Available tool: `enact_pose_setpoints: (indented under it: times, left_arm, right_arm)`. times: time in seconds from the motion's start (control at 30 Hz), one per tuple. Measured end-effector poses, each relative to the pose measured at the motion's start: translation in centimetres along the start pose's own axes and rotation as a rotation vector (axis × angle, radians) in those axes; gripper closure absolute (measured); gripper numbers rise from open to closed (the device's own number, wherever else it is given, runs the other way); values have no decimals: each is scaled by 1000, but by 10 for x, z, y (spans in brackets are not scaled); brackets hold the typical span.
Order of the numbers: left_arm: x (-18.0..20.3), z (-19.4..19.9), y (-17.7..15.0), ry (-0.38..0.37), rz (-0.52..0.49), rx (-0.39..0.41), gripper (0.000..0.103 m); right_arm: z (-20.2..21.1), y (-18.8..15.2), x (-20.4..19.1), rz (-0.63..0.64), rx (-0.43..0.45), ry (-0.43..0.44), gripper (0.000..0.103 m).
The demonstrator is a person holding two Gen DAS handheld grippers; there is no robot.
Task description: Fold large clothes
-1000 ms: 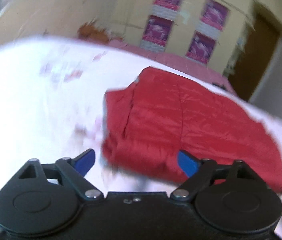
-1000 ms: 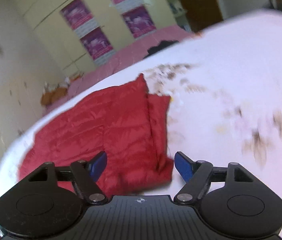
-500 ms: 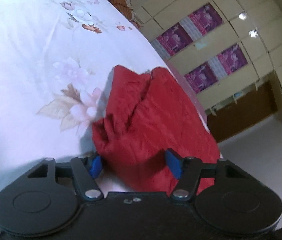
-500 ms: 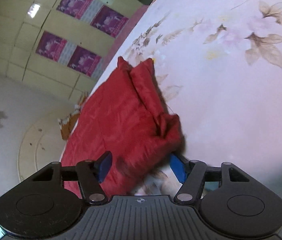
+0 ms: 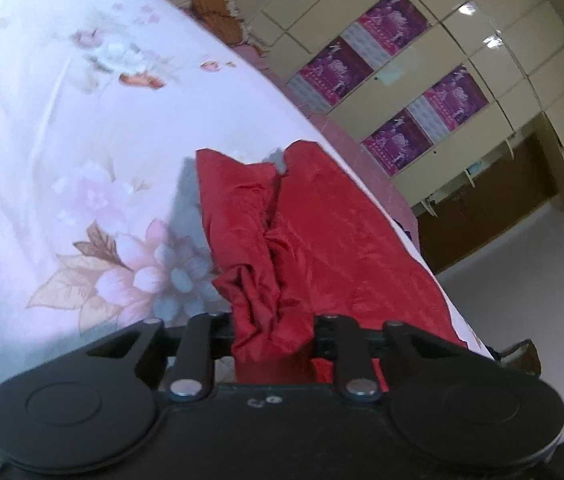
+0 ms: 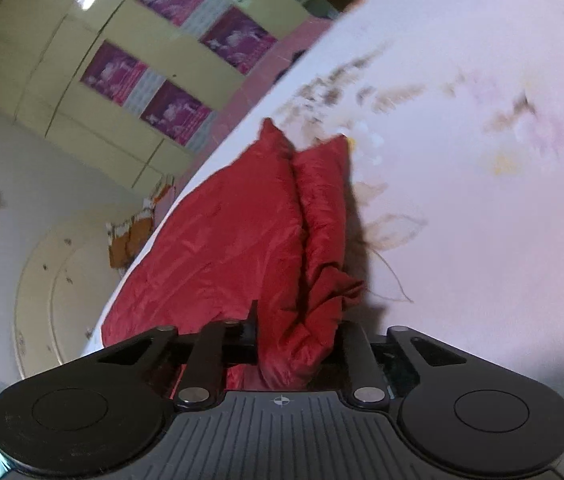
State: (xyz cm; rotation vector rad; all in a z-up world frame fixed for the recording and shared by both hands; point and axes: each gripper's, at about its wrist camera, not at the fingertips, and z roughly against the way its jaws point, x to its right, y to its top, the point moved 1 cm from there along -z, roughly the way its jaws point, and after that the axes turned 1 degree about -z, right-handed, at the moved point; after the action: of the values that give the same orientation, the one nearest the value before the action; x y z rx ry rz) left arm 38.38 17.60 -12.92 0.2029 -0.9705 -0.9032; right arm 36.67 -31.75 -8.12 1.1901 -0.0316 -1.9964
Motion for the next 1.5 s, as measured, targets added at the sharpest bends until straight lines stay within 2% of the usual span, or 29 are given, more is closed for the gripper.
enact_pose_setpoints:
  times: [0.2,0.63,1.03,1.13,1.27,1.37,1.43,1.47,1.5]
  left_arm:
    - [10,30,-11,-27,-13,-2,84]
    - [-4,104,-81,-27,0,-40,84]
    - [-17,146,-122,-29,20,-38,84]
    - [-23,145,-127,-9,16,-53,84]
    - [-33,134,-134,21,37,-73,78]
    - [-34,129,-135,29,34,-68,75]
    - [-35,129,-133,20,27,-80,72]
    - [-36,131,-132,10,36,-88,67]
    - [-38,135,-132,1,45,-91,61]
  right_arm:
    - [31,-1,-11,69,-15,-11,88]
    - [120,-40,16,114,-40,-32,88]
    - [168,-61,38,113,-51,-27,88]
    - [170,-67,45,117,-66,-37,88]
    - [148,-77,67,84,-115,-85,88]
    - [141,-79,76,37,-116,-64,88]
    - [142,-77,73,51,-114,-57,87]
    - [144,-76,74,59,-112,-55,77]
    - [149,-74,78,57,-101,-54,71]
